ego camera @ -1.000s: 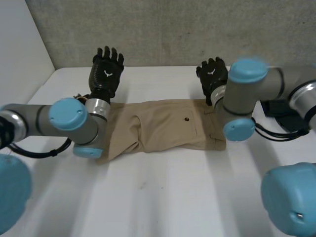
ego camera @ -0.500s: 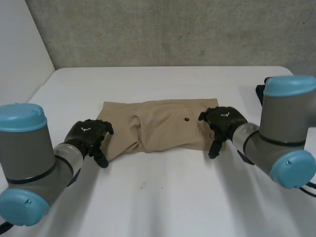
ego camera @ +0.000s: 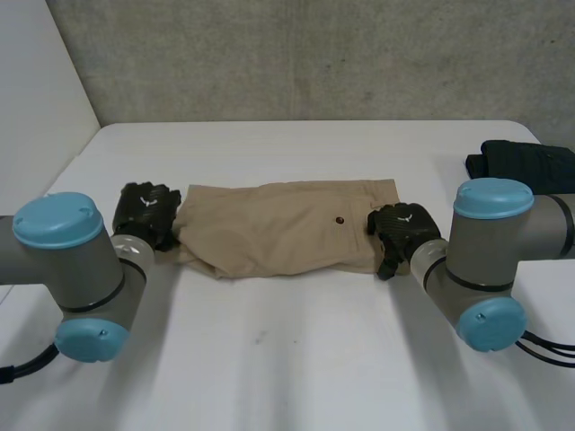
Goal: Fold the laundry.
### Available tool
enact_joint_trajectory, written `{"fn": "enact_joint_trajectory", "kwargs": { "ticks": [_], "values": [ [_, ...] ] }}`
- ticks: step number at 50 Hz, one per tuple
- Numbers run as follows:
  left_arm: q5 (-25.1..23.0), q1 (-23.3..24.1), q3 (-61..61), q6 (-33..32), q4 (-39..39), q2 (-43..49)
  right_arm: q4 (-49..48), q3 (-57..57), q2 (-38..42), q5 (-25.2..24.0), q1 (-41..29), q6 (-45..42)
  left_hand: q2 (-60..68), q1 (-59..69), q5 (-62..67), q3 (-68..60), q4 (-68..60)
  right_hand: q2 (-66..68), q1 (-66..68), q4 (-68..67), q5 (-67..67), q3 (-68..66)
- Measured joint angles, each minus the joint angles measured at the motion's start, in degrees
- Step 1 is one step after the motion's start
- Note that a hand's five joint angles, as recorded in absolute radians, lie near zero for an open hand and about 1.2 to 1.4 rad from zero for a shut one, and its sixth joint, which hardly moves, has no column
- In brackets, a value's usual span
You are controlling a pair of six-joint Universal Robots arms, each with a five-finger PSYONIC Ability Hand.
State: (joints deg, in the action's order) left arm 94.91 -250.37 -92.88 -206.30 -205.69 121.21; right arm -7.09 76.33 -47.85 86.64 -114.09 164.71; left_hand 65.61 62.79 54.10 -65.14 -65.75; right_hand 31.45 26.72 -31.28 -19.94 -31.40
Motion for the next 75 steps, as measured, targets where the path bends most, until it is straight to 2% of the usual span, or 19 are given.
{"fn": "enact_joint_trajectory", "kwargs": {
  "ticks": [4,8,10,11,14,25,33,40,50,52,59,62,63,64,66,67,68,74,75],
  "values": [
    [-0.12,-0.43,-0.27,-4.12,-1.91,0.26,-0.46,-1.71,1.58,1.5,-0.07,-0.3,-2.22,-0.44,-0.68,1.54,2.09,3.46,3.17,-3.4,-3.19,-3.44],
    [-0.18,-0.15,-0.62,-6.04,-2.41,0.45,-0.56,-2.84,2.85,2.15,-0.08,-0.45,-24.75,-23.61,-22.15,23.96,23.92,11.15,8.88,-11.13,-10.06,-11.11],
    [-0.11,0.17,-0.93,-6.23,-2.28,0.28,-0.57,-3.04,3.13,2.19,-0.09,-0.46,-30.73,-30.74,-29.06,29.9,30.84,19.55,12.71,-20.12,-17.78,-20.01],
    [-0.05,0.36,-1.12,-6.25,-2.17,0.15,-0.57,-3.06,3.17,2.2,-0.08,-0.47,-41.54,-41.05,-39.61,40.15,41.27,27.58,16.51,-28.97,-24.78,-28.12],
    [0.1,0.99,-1.55,-6.18,-1.9,-0.49,-0.55,-2.92,3.04,2.15,-0.02,-0.51,-51.47,-49.45,-50.3,50.85,51.88,31.82,18.76,-34.25,-29.61,-32.4],
    [0.21,1.67,-3.26,-5.52,0.2,-8.16,0.18,3.61,-5.27,0.99,3.53,-6.76,-53.54,-50.47,-51.46,52.5,53.72,35.69,24.54,-36.87,-33.53,-35.51],
    [0.1,0.71,-5.11,-4.39,3.81,-13.06,0.46,13.34,-14.09,-0.43,12.89,-24.03,-53.54,-50.47,-51.46,52.5,53.72,36.07,25.73,-36.87,-34.62,-35.51],
    [-0.06,0.38,-6.11,-1.64,6.08,-14.76,0.55,14.98,-17.98,-0.34,16.53,-37.13,-53.55,-50.47,-51.45,52.5,53.72,36.18,26.85,-36.87,-34.62,-35.51],
    [-0.28,1.63,-4.73,2.16,7.02,-15.0,-3.23,8.34,-19.23,-6.51,1.31,-47.67,-53.61,-50.47,-51.46,52.5,53.72,36.19,27.86,-36.91,-35.56,-36.11],
    [-0.27,2.67,-3.63,2.47,6.88,-14.94,-4.17,7.01,-17.08,-11.26,-5.36,-49.15,-53.62,-50.47,-51.46,52.5,53.72,36.19,27.86,-36.92,-35.86,-36.85],
    [-0.14,5.48,-0.07,3.74,6.58,-14.45,-4.26,6.68,-11.35,-20.81,-14.61,-52.21,-53.62,-50.47,-51.46,52.5,53.72,31.13,25.84,-32.22,-32.52,-32.24],
    [-0.11,6.01,1.33,4.68,6.53,-14.22,-3.99,6.78,-10.56,-21.66,-15.38,-51.88,-53.63,-50.47,-51.46,52.5,53.72,24.9,19.38,-25.32,-26.06,-25.22],
    [-0.08,6.5,3.0,5.97,6.56,-13.76,-3.48,6.94,-9.94,-22.18,-15.93,-49.92,-53.63,-50.47,-51.47,52.5,53.72,-3.97,-6.33,0.89,-0.1,2.88],
    [-0.08,6.67,3.64,6.48,6.59,-13.54,-3.32,6.99,-9.92,-22.16,-15.97,-48.82,-53.63,-50.47,-51.47,52.5,53.72,-10.35,-10.65,7.5,6.01,9.23],
    [-0.09,7.02,4.98,7.49,6.68,-13.01,-3.02,7.07,-10.23,-21.98,-15.79,-45.6,-53.63,-50.47,-51.45,52.5,53.72,-10.35,-10.65,7.5,6.01,9.23],
    [-0.12,7.65,7.05,8.97,6.9,-12.06,-2.77,7.13,-11.13,-21.68,-15.25,-40.7,-53.63,-50.47,-51.46,52.5,53.72,-18.88,-15.17,17.74,16.08,18.82],
    [-0.12,7.9,7.78,9.44,7.04,-11.68,-2.69,7.14,-11.74,-21.54,-14.84,-38.15,-53.63,-50.47,-51.46,52.5,53.72,-18.98,-15.17,17.84,16.46,19.16],
    [-0.78,11.04,14.3,12.54,9.02,-7.68,-2.09,6.58,-20.77,-20.76,-6.92,-0.93,-53.63,-50.47,-51.46,52.5,53.72,-18.98,-15.17,17.84,16.62,19.16],
    [-0.78,11.04,14.3,12.54,9.02,-7.68,-2.09,6.58,-20.77,-20.76,-6.92,-0.93,-53.63,-50.47,-51.46,52.5,53.72,-18.98,-15.17,17.84,16.62,19.16]
  ]
}}
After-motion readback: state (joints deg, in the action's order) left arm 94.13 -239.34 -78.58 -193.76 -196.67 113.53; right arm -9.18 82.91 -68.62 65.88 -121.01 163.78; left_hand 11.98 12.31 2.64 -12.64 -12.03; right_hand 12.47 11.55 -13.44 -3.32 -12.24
